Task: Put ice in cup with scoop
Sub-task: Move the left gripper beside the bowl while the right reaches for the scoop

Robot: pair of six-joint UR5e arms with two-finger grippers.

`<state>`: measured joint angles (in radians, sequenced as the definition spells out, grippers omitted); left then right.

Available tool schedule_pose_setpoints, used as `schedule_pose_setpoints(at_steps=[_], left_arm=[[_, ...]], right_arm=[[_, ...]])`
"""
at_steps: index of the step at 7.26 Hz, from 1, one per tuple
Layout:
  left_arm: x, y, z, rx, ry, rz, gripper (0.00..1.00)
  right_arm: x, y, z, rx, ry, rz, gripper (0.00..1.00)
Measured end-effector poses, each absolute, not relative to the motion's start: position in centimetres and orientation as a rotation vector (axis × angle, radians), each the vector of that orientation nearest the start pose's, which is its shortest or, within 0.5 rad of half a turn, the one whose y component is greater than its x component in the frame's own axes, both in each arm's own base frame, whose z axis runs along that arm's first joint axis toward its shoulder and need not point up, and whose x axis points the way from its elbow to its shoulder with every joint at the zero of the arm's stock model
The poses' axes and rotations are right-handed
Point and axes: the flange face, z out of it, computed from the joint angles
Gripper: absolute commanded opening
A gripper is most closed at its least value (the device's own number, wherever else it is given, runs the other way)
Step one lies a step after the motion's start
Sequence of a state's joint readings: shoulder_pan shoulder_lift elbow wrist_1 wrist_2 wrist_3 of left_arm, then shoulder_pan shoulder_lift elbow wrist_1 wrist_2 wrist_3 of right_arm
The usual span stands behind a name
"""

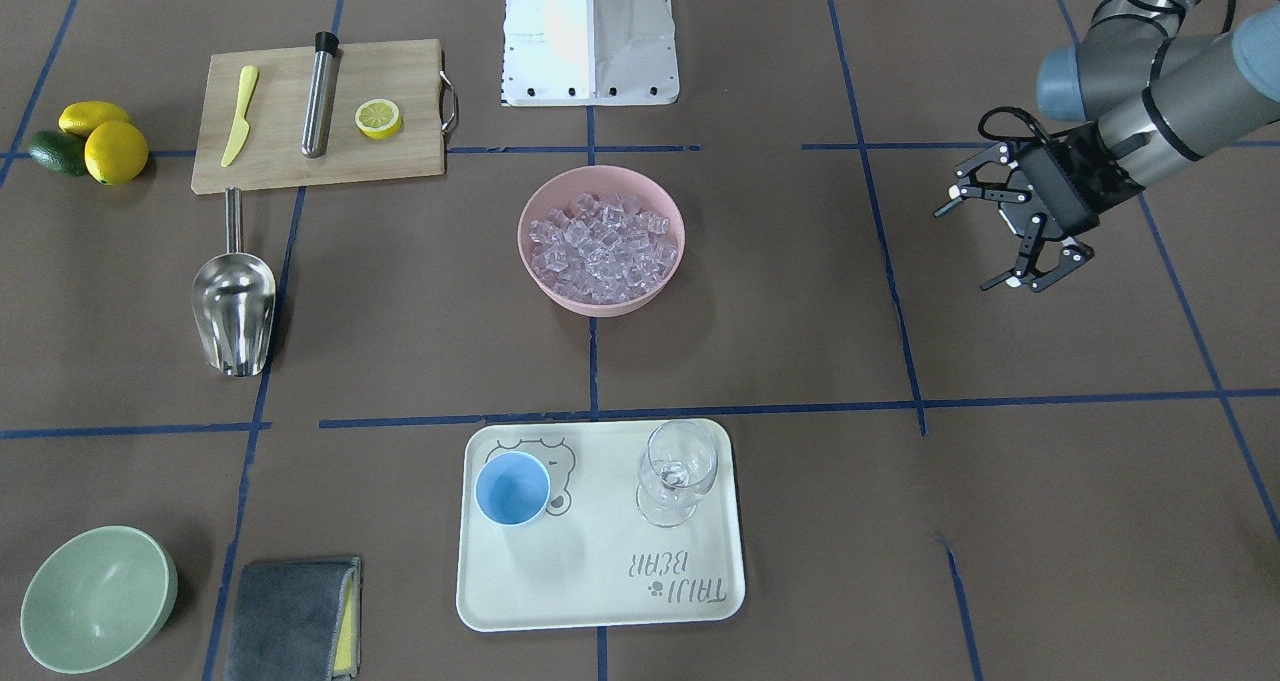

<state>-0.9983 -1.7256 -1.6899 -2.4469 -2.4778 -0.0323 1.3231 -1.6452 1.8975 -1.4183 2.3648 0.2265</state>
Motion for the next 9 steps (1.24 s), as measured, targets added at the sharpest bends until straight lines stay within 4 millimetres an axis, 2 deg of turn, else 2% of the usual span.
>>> schedule_pose_setpoints(at_steps=[2,4,5,7,9], left_arm=[[30.5,-46.9,39.3,1.056,1.130,1.076,1.00],[36.3,-45.1,37.0,1.181,1.095,1.060,1.00],[38.4,-44.3,36.6,1.195,1.089,1.055,1.00],[42.5,-42.1,36.3,1.178,1.101,1.082,1.00],[45.4,-40.8,35.8,1.165,1.121,1.117,1.00]], right_arm=[[-6.7,-44.9,50.3,0.170,-0.900,-0.146,1.00],[-8.8,-42.6,50.2,0.164,-0.948,-0.092,1.00],[-10.2,-41.6,49.9,0.148,-0.974,-0.059,1.00],[-14.1,-39.0,47.6,0.109,-0.980,-0.013,1.00],[-18.1,-36.1,45.8,0.103,-0.933,0.009,1.00]])
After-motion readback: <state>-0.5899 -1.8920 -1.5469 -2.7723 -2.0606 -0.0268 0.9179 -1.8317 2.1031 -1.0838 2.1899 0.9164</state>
